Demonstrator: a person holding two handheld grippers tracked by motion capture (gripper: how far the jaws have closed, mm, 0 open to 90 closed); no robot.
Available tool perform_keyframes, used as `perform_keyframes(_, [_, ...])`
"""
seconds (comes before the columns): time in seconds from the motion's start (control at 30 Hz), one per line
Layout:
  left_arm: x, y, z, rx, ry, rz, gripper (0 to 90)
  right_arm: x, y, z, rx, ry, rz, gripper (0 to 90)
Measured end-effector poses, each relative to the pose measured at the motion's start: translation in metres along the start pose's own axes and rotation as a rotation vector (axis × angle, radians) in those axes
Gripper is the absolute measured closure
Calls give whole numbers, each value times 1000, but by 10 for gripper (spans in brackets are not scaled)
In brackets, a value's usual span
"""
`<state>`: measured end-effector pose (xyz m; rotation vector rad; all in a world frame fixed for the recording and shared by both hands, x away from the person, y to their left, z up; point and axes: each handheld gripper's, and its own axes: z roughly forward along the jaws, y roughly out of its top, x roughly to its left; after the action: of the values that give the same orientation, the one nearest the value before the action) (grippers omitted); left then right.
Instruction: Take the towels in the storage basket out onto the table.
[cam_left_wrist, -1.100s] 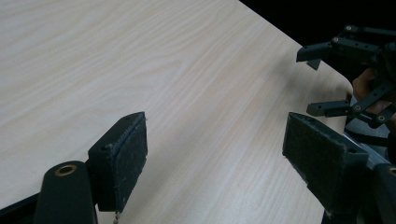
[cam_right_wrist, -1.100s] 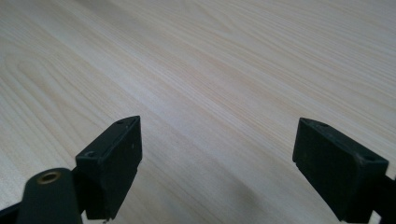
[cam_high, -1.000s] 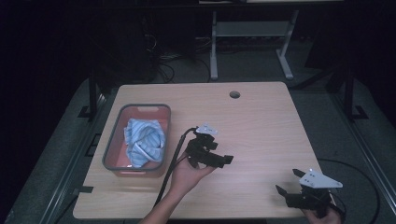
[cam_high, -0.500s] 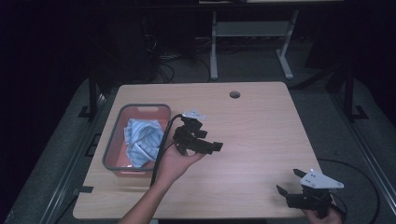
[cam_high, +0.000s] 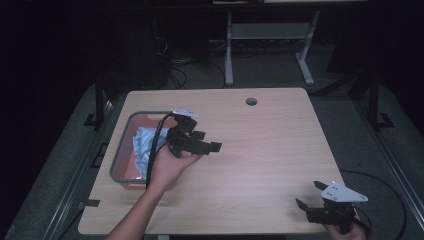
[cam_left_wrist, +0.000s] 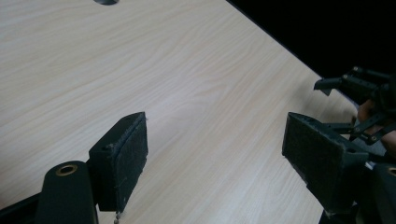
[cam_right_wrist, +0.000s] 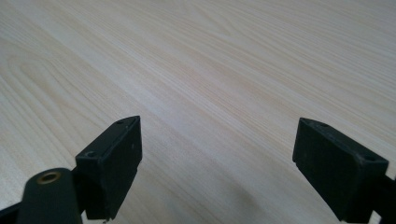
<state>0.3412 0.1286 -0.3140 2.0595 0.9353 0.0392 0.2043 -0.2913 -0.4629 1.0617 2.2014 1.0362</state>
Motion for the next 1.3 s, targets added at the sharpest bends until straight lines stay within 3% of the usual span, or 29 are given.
perform_keyframes(0.37, [30,-5,-29,-6,67,-62,221,-1,0,-1,-3,-5,-5,151])
perform_keyframes(0.87, [70,-26,-63,-23,185,-146,226,0,0,-1,-1,-5,-1,152])
perform_keyframes(1.2, [89,-41,-76,-17,251,-192,226,0,0,-1,0,-9,-2,151])
perform_keyframes(1.3, [98,-49,-78,-18,270,-223,227,-1,-1,-1,-4,-9,-6,152])
